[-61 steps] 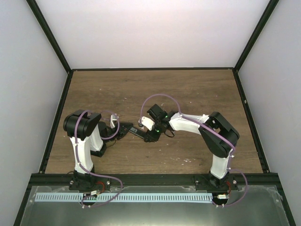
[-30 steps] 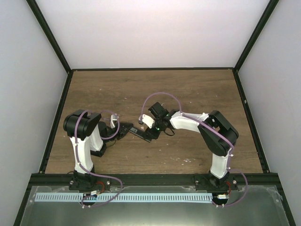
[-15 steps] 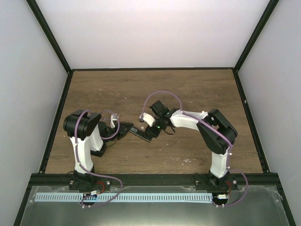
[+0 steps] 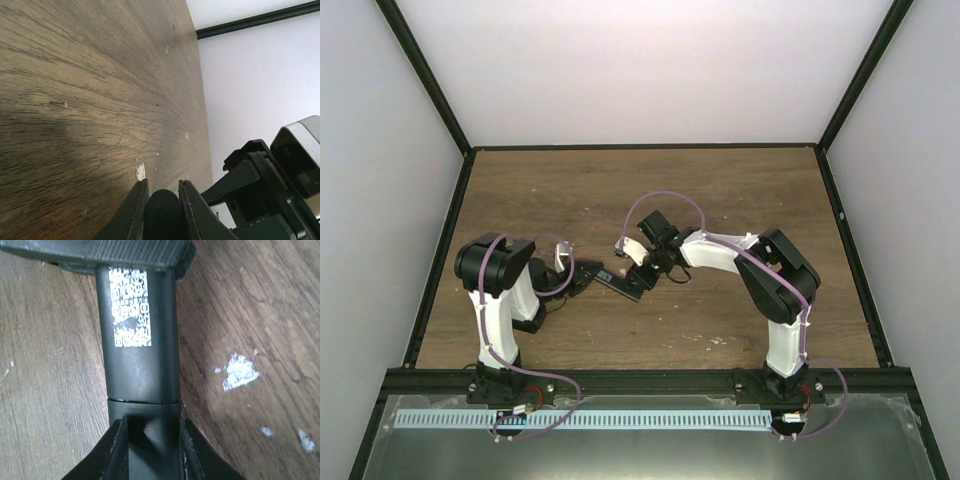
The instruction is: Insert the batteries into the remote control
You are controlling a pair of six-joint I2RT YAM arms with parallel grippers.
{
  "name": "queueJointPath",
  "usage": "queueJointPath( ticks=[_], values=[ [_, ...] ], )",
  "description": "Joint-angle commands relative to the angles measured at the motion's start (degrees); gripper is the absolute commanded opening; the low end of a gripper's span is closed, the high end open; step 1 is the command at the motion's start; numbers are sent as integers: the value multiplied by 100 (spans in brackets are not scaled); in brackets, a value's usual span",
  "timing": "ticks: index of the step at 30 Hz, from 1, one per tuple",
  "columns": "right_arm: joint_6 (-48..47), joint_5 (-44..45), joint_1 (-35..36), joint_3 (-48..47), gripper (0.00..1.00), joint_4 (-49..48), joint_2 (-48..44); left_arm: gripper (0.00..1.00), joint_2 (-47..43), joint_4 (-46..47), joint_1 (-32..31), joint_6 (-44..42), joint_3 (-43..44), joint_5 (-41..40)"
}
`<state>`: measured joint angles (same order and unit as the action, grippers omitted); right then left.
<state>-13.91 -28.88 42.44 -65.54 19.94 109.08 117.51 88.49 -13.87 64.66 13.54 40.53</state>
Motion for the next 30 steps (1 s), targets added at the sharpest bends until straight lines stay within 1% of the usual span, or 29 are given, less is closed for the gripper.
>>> queueJointPath(
  ticks=[1, 5, 12, 17, 18, 20, 25, 27, 30],
  values=[
    [45, 274, 99, -102, 20, -308, 534, 4, 354, 338, -40, -762, -107, -265],
    [60, 206, 98, -125, 17, -377, 604, 4, 351, 338, -37, -771, -98, -248],
    [121, 228, 98, -227, 17, -412, 542, 4, 342, 336, -42, -764, -86, -222],
    [225, 399, 83, -313, 18, -372, 106, 4, 299, 336, -38, -754, -70, -168],
    [243, 421, 73, -323, 20, -370, -115, 4, 278, 338, -40, -746, -53, -134],
    [295, 444, 29, -328, 31, -363, -473, 4, 186, 346, -56, -745, 7, 16],
    [325, 488, -197, -257, 50, -210, -1357, 4, -243, 258, -227, -723, 165, 294],
    [320, 424, -330, -177, 55, -124, -1641, 4, -396, 175, -311, -684, 264, 352],
    [323, 256, -591, -123, 58, 152, -1921, 4, -618, -30, -415, -668, 387, 360]
  ],
)
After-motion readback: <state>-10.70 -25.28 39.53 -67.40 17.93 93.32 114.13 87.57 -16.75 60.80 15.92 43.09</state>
